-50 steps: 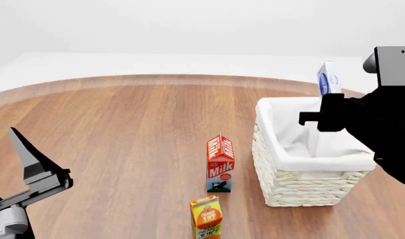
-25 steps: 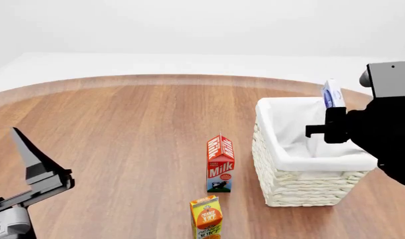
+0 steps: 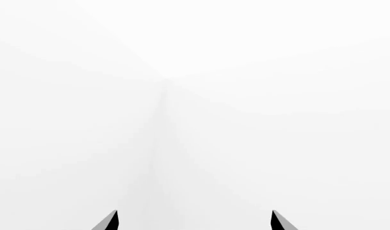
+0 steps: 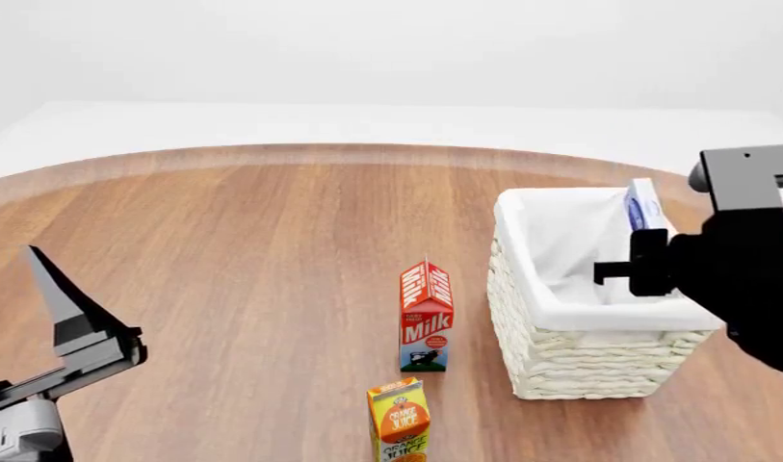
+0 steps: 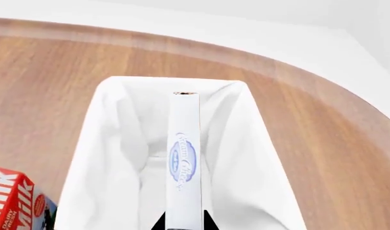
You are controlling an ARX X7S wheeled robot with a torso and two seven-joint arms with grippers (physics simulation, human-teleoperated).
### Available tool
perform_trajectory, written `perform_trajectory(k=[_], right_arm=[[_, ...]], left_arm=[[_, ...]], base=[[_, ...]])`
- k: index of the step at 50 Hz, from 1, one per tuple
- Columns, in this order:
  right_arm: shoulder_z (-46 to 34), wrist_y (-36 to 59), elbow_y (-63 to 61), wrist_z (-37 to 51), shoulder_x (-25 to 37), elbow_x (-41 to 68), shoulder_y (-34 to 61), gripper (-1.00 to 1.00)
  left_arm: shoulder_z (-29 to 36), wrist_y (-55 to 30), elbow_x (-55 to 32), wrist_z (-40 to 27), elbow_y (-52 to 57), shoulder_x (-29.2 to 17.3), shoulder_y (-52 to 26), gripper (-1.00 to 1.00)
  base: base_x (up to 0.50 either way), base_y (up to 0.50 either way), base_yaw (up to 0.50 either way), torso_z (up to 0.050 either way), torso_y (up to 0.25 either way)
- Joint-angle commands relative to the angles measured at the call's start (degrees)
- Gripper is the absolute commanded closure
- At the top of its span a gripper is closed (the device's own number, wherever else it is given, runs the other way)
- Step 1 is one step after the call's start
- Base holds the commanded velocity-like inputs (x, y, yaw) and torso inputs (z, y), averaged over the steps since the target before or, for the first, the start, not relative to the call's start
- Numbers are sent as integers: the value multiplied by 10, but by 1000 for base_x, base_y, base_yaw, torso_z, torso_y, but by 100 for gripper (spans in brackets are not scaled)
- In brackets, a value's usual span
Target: Pick up the cream cheese box and the butter, and put them in the basket.
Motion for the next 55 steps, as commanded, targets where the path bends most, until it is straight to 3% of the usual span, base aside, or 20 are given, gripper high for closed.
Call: perform_trajectory(k=[1, 55], right_arm=[[-5, 7, 23, -47, -26, -56, 21, 100], [-97, -12, 166, -154, -100, -191, 78, 100]], left_arm=[[-16, -9, 1, 13, 10, 11, 1, -100], [-8, 0, 0, 9, -4, 8, 1, -100]], base=[[0, 0, 0, 0, 0], [0, 0, 0, 0, 1]])
